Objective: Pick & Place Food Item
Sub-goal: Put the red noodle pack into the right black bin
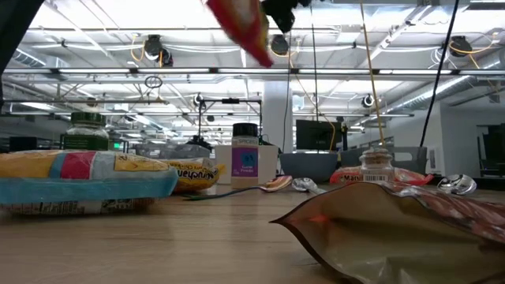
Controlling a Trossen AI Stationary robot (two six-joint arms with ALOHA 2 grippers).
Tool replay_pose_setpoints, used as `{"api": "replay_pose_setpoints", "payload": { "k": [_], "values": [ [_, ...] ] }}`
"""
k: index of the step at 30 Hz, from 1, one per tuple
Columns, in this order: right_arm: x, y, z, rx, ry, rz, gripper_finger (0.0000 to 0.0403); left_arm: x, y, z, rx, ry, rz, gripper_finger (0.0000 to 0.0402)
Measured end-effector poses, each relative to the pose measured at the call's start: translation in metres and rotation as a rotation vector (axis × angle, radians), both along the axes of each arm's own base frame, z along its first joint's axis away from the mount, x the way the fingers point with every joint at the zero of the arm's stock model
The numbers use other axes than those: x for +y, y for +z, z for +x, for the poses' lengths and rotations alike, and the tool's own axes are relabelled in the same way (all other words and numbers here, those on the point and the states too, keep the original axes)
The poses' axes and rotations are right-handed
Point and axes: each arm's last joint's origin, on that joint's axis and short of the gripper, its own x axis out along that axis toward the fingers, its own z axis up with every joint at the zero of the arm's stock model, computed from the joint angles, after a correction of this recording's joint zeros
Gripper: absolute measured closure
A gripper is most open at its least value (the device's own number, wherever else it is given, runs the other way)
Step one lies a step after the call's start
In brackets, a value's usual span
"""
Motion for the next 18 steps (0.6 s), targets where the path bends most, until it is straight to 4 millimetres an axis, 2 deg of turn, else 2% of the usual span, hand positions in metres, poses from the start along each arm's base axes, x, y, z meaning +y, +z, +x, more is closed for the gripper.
{"api": "replay_pose_setpoints", "payload": {
  "k": [9, 18],
  "values": [
    [0.0, 0.007, -0.001, -0.07, -0.002, -0.067, 0.02, -0.006, -0.001, 0.0, 0.021, -0.017, -0.018, 0.04],
    [0.015, 0.005, 0.006, -0.08, 0.062, -0.039, 0.0203, -0.011, 0.0, 0.001, 0.012, -0.041, -0.031, 0.04]
  ]
}}
